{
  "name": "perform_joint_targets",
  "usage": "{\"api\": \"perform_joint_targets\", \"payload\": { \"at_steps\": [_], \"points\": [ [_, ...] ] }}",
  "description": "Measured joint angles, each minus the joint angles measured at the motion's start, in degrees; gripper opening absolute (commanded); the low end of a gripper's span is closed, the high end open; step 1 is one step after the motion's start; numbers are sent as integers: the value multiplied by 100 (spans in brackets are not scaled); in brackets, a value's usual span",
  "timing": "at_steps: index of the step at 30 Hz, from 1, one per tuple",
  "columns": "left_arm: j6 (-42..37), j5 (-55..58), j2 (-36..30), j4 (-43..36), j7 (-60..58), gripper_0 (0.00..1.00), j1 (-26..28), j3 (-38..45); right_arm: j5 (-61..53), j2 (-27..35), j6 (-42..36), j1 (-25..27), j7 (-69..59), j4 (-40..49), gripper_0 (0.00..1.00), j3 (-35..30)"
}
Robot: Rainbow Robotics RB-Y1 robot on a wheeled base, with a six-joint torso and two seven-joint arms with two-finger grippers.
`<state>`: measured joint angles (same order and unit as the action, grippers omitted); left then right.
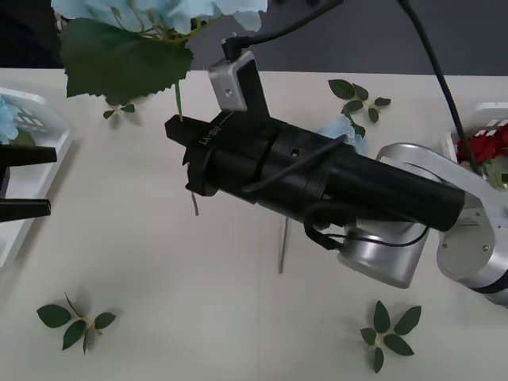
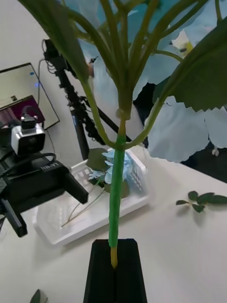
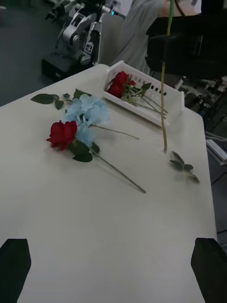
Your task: Put the red flowers into the right box and the blue flowers into the left box
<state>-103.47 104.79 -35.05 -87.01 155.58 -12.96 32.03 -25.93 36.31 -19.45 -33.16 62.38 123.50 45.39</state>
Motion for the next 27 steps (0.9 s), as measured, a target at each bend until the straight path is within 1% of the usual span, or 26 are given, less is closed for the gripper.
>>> {"api": "perform_joint_targets", "payload": {
  "at_steps": [2,6,10,18,23,27],
  "points": [
    [-10,71,190,0,0,100,0,0,161,-101,239,-100,0,-244,0,220],
    [-140,85,503,1,0,100,0,0,394,-378,462,-400,0,-763,0,601],
    [-171,85,777,1,0,100,0,0,398,-693,503,-728,0,-1214,0,837],
    [-257,-161,1117,1,0,100,-5,-36,480,-1150,505,-1009,0,-1768,0,943],
    [-256,-505,1148,2,0,100,-40,-278,478,-1188,618,-1109,0,-1928,0,986],
    [-221,-703,1412,3,0,100,-116,-307,461,-1188,617,-1116,0,-1930,0,1067]
  ]
}}
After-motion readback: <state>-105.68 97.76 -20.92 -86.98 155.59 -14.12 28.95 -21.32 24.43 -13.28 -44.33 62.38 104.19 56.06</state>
